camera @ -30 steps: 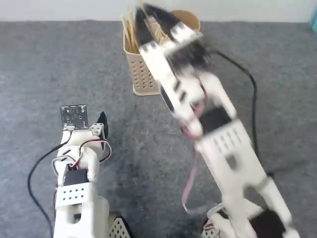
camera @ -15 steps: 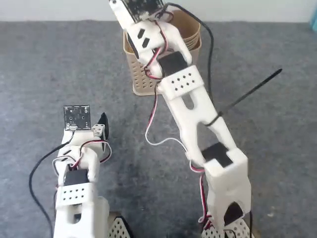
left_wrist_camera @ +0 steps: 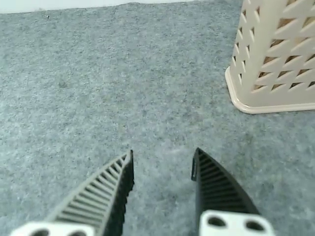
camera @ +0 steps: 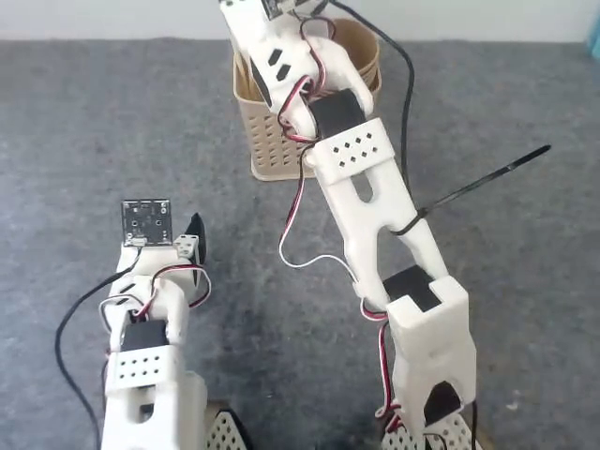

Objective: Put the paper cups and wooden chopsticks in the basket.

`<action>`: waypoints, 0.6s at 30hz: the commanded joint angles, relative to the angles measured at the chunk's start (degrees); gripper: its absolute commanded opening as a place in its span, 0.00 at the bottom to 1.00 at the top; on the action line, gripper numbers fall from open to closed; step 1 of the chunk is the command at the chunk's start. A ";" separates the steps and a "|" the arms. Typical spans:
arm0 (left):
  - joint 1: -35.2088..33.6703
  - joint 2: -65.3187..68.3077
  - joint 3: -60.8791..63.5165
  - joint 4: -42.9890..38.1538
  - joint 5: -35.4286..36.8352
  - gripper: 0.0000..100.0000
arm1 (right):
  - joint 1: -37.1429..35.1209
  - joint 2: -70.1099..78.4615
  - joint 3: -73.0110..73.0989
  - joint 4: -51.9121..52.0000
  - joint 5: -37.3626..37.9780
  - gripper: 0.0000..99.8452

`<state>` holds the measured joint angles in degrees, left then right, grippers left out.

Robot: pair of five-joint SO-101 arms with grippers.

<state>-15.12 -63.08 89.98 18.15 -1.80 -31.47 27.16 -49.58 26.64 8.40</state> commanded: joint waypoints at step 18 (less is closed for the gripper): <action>0.62 -1.49 -0.04 -3.34 -0.70 0.00 | 15.52 -32.31 -2.73 68.44 -15.47 0.01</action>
<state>-15.12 -63.08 89.98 18.15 -1.98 -18.81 -0.09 -49.58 86.86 -6.37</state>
